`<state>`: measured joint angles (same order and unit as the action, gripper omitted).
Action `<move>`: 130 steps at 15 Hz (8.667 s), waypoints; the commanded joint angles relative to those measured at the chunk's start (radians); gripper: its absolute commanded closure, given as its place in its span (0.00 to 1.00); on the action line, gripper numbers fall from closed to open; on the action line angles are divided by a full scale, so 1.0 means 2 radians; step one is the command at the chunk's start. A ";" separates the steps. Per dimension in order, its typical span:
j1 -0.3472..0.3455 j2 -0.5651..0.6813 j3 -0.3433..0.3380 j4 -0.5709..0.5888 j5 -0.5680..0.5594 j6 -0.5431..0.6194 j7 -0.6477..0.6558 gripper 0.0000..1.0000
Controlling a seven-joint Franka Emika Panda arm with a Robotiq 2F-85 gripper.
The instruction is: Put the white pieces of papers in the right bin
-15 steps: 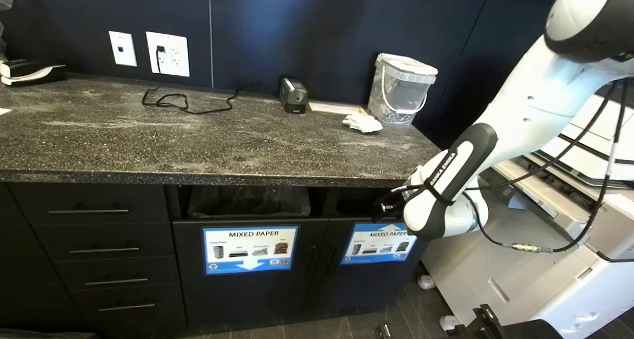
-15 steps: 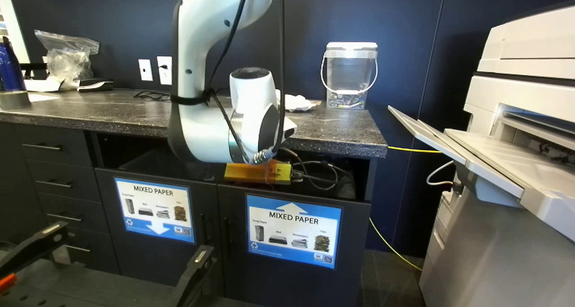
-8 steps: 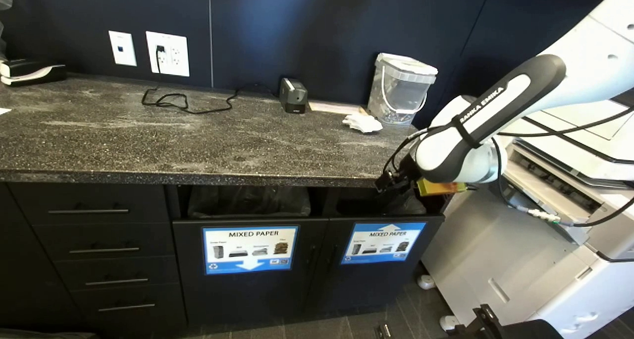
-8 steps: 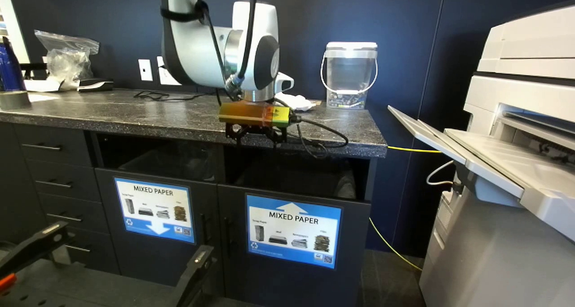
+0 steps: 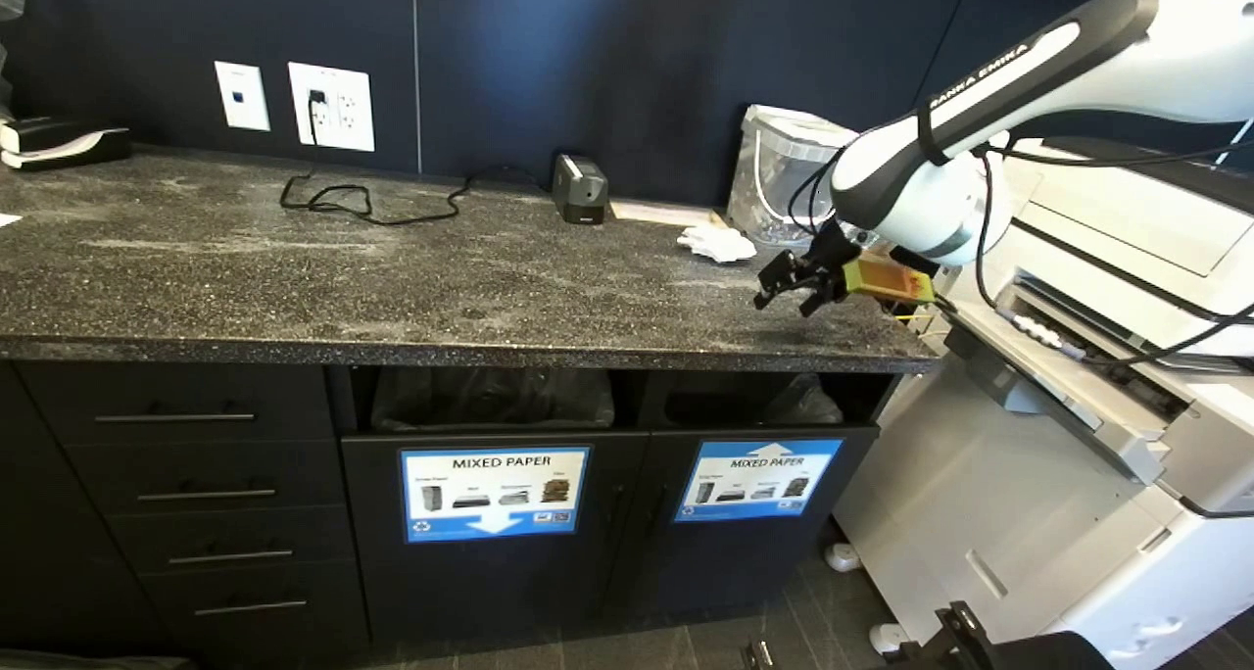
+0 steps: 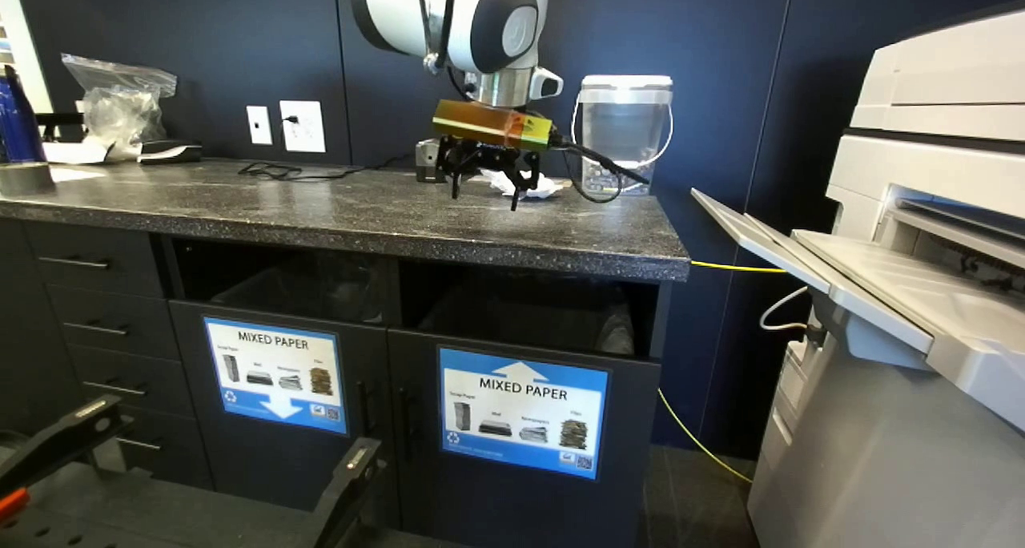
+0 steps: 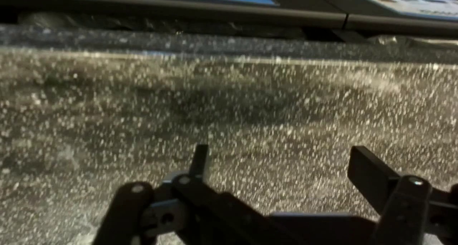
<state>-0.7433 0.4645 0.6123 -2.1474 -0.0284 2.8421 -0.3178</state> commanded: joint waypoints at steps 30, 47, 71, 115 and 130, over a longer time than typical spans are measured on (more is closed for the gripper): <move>0.307 0.370 -0.298 0.787 0.189 -0.430 0.613 0.00; 0.336 0.436 -0.324 0.838 0.142 -0.367 0.691 0.00; 0.359 0.431 -0.333 0.823 0.033 -0.417 0.443 0.89; 0.355 0.108 -0.299 0.288 -0.044 -0.311 -0.044 0.88; 0.359 -0.126 -0.281 -0.096 -0.025 -0.188 0.039 0.87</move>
<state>-0.0304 0.3544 0.0434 -2.1439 -0.0924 2.3891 -0.2564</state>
